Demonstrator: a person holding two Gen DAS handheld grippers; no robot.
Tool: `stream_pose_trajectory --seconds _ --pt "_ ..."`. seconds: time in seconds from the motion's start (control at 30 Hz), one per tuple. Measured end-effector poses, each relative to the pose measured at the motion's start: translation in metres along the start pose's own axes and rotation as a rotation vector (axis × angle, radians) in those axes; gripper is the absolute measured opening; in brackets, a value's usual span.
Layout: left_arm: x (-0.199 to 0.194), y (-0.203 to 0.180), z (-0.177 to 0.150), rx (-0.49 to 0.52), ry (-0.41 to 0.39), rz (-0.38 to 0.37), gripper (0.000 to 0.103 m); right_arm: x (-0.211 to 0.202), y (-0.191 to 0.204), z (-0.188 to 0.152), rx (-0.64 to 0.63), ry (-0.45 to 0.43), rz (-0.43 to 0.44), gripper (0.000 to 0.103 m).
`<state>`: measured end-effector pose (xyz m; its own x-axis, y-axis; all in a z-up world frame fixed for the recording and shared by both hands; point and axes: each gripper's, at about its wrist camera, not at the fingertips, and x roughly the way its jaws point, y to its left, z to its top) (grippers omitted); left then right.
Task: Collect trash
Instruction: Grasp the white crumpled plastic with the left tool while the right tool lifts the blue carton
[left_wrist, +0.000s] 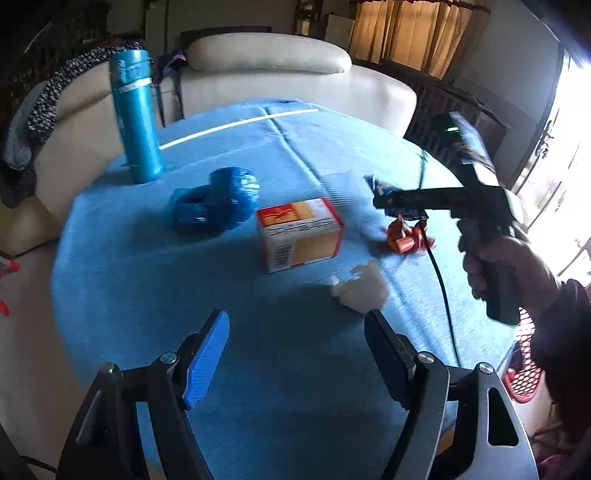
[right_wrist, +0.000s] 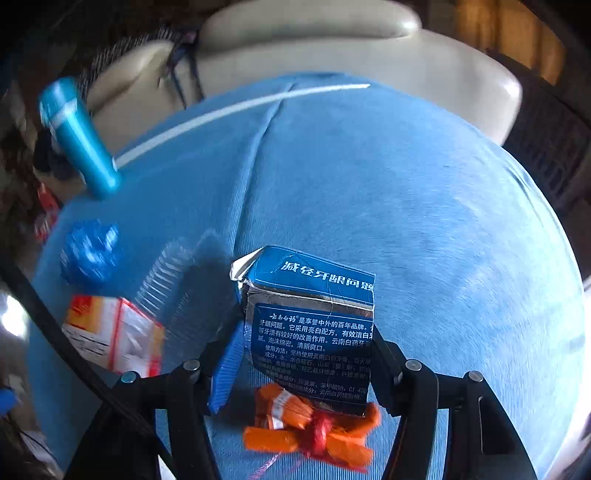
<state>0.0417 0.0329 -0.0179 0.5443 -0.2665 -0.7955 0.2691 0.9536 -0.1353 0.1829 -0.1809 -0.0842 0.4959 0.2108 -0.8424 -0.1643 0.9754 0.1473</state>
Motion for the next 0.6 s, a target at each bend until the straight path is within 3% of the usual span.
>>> stream_pose_trajectory --seconds 0.2,0.4,0.53,0.6 --pt "0.034 -0.026 0.017 -0.006 0.042 -0.109 0.076 -0.081 -0.033 -0.032 0.102 -0.2 0.129 0.064" --pt "0.08 -0.053 0.03 -0.003 0.104 -0.093 0.076 -0.14 -0.064 -0.081 0.175 -0.296 0.153 0.064" --pt "0.097 -0.06 0.028 -0.005 0.13 -0.079 0.055 -0.172 -0.092 -0.12 0.22 -0.323 0.135 0.064" --pt "0.102 -0.062 0.027 0.008 0.128 -0.06 0.051 -0.182 -0.102 -0.139 0.238 -0.332 0.111 0.064"
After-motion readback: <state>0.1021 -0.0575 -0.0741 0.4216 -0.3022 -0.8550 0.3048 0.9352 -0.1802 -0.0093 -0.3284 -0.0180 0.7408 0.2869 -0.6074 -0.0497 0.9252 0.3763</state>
